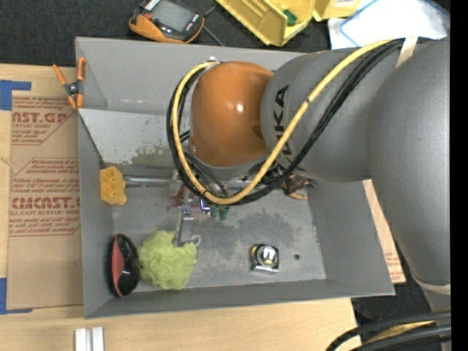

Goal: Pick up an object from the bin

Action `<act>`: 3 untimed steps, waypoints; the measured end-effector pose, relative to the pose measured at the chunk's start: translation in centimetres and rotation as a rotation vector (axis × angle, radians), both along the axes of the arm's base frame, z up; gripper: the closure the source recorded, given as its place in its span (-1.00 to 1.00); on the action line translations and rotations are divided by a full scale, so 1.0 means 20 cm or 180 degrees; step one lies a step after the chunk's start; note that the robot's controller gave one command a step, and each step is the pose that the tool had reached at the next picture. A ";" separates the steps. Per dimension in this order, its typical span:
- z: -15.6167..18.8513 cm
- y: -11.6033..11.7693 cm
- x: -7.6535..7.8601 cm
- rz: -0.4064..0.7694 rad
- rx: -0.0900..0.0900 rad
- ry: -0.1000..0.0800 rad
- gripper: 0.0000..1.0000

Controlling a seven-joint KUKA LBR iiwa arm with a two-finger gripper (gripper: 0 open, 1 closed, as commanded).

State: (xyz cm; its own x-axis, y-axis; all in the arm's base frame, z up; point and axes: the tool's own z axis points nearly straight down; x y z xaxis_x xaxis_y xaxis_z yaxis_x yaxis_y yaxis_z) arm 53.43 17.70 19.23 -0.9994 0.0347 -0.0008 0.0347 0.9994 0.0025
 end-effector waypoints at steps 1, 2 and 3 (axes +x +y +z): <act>-0.07 0.22 -0.05 -0.0394 0.0009 -0.0008 -1.00; -0.14 -0.24 0.09 0.0479 0.0001 -0.0010 -1.00; -0.32 0.09 -0.09 -0.0158 0.0016 -0.0004 -1.00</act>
Offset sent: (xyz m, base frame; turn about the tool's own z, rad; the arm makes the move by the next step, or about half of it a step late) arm 0.0243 -0.0697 -0.0309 -0.1679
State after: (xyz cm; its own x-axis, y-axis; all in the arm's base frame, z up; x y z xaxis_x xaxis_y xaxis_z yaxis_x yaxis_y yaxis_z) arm 51.64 19.42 12.90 -0.9964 0.0844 -0.0018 0.0843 0.9964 0.0077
